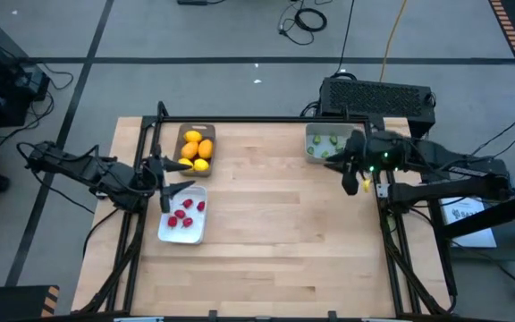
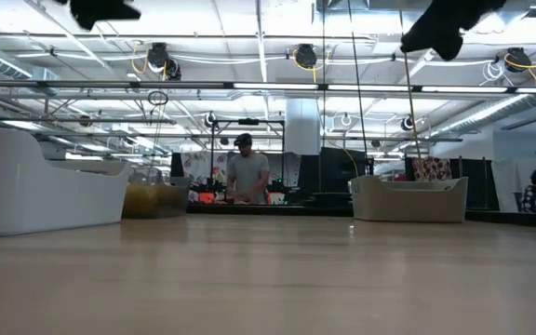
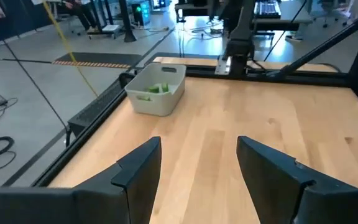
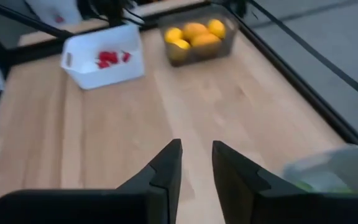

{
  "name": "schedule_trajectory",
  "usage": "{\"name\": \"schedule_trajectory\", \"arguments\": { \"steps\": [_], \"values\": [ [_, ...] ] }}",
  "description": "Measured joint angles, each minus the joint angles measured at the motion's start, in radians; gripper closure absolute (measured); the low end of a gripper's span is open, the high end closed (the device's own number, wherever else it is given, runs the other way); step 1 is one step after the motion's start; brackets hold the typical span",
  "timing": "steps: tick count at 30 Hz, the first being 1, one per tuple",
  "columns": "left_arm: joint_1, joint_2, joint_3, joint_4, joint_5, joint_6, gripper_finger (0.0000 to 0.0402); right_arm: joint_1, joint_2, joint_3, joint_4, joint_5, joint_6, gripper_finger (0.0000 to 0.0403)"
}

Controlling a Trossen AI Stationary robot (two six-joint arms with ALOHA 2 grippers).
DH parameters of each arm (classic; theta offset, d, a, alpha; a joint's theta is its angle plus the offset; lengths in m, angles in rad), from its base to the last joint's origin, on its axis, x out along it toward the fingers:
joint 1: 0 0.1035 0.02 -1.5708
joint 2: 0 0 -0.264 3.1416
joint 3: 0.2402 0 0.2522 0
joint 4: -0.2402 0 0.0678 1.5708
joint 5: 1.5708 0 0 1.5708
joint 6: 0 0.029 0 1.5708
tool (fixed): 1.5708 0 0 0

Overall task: Sort produce into baskets
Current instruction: Return to Home Position

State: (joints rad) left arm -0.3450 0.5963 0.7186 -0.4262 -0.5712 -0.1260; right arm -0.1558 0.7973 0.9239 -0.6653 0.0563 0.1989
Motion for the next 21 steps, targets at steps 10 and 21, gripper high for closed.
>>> {"name": "schedule_trajectory", "arguments": {
  "steps": [10, 21],
  "values": [
    [0.000, -0.228, -0.285, 0.174, -0.034, -0.023, 0.0183, 0.072, -0.097, -0.375, 0.451, -0.002, 0.058, 0.0346],
    [0.097, -0.291, -0.541, 0.474, 0.075, -0.025, 0.0183, 0.092, -0.086, -0.634, 1.046, -0.117, 0.055, 0.0361]
  ]
}}
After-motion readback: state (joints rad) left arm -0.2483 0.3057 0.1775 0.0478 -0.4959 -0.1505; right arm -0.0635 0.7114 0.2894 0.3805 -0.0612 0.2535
